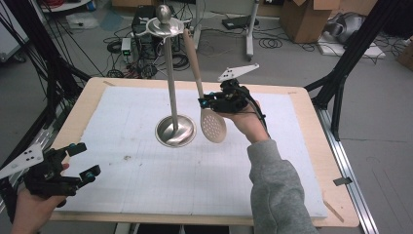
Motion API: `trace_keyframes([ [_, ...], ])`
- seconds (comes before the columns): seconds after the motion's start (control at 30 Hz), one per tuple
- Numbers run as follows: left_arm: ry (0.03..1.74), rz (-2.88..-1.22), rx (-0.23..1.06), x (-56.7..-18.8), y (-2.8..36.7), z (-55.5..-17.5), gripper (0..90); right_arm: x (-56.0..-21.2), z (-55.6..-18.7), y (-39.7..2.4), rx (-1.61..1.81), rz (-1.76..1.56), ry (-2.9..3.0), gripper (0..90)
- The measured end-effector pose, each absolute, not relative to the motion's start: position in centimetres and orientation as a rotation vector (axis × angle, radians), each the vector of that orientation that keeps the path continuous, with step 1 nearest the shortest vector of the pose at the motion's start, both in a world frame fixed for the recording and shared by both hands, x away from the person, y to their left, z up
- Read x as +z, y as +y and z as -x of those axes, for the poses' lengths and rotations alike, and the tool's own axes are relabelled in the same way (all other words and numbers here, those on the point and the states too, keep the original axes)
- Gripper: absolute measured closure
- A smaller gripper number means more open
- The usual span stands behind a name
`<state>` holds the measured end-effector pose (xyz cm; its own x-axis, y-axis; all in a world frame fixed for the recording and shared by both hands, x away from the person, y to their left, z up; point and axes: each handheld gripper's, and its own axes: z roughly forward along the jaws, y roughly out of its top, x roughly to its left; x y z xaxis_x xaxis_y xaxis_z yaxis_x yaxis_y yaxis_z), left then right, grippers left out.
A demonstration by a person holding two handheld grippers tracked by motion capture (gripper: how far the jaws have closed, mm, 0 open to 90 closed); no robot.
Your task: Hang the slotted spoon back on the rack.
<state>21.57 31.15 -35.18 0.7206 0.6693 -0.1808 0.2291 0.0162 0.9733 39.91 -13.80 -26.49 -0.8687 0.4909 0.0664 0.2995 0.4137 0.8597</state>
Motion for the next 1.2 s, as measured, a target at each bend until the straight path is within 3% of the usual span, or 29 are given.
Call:
trace_keyframes([
  [0.97, 0.757, -1.563, 0.394, -35.4, 30.9, -21.4, 2.1, -27.4, -40.8, -11.0, 1.457, -0.744, 2.428, 76.8],
  [1.03, 0.759, -1.567, 0.394, -35.4, 30.9, -21.4, 2.1, -27.4, -40.7, -11.0, 1.451, -0.728, 2.422, 74.5],
  [1.2, 0.760, -1.559, 0.393, -35.4, 30.8, -21.5, 2.1, -27.4, -40.0, -11.3, 1.455, -0.718, 2.376, 56.7],
])
